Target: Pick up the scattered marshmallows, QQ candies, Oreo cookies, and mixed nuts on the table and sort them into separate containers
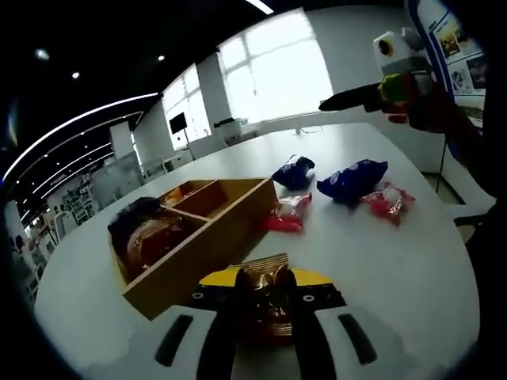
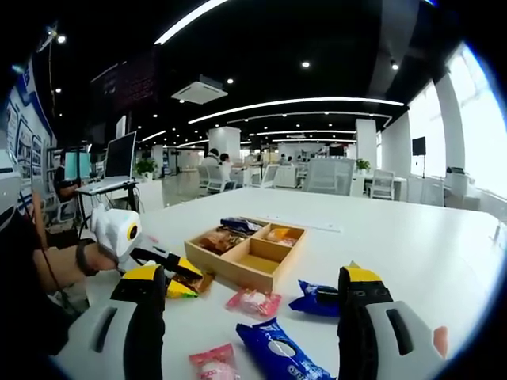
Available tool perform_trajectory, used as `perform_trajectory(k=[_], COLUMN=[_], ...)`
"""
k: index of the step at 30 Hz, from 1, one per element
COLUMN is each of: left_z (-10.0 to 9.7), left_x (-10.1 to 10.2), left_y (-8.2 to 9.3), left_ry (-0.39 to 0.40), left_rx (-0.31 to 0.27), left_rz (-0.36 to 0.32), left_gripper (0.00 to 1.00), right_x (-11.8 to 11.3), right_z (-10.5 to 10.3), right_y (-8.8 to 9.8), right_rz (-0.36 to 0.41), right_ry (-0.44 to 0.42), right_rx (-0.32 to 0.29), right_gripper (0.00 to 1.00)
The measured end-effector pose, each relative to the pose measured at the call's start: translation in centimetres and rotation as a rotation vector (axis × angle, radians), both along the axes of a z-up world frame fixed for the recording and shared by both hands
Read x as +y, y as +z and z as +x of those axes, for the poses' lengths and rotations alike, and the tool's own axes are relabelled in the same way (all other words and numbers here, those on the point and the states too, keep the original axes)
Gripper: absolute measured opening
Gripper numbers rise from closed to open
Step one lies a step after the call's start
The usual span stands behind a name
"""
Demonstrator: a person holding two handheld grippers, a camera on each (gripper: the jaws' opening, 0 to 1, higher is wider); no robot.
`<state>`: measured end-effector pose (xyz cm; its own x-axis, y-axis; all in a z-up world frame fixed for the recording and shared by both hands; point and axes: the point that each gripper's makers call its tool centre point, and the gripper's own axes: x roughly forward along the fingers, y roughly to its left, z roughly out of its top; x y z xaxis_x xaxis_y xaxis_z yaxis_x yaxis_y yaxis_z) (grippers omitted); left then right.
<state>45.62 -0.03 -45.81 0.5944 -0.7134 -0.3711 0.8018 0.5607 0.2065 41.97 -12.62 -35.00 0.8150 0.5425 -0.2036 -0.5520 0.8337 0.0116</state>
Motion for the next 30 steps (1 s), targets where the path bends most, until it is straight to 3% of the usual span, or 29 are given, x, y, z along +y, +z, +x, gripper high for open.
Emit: perform_trajectory(k=[5, 6, 11, 15, 30], left_z=[0.2, -0.2, -0.1, -0.3, -0.7], left_x=[0.1, 0.2, 0.8, 1.1, 1.5], left_y=[0.0, -0.6, 0.3, 0.7, 3.0], left_ry=[0.010, 0.022, 0.044, 0.083, 0.130], left_rx=[0.014, 0.079, 0.075, 0.160, 0.145], left_rz=[-0.009, -0.005, -0.045, -0.132, -0.224], left_gripper=[0.23, 0.20, 0.19, 0.13, 0.09], right_x=[0.1, 0.2, 0.0, 0.1, -0.1], right_z=[0.0, -0.1, -0.1, -0.2, 0.0], right_y=[0.2, 0.3, 0.2, 0.1, -0.1], right_rz=[0.002, 0.002, -0.003, -0.006, -0.017], right_ry=[0.002, 0.003, 0.000, 0.002, -0.007], right_rx=[-0.006, -0.008, -0.009, -0.007, -0.002], right_gripper=[0.85, 0.85, 0.85, 0.85, 0.85])
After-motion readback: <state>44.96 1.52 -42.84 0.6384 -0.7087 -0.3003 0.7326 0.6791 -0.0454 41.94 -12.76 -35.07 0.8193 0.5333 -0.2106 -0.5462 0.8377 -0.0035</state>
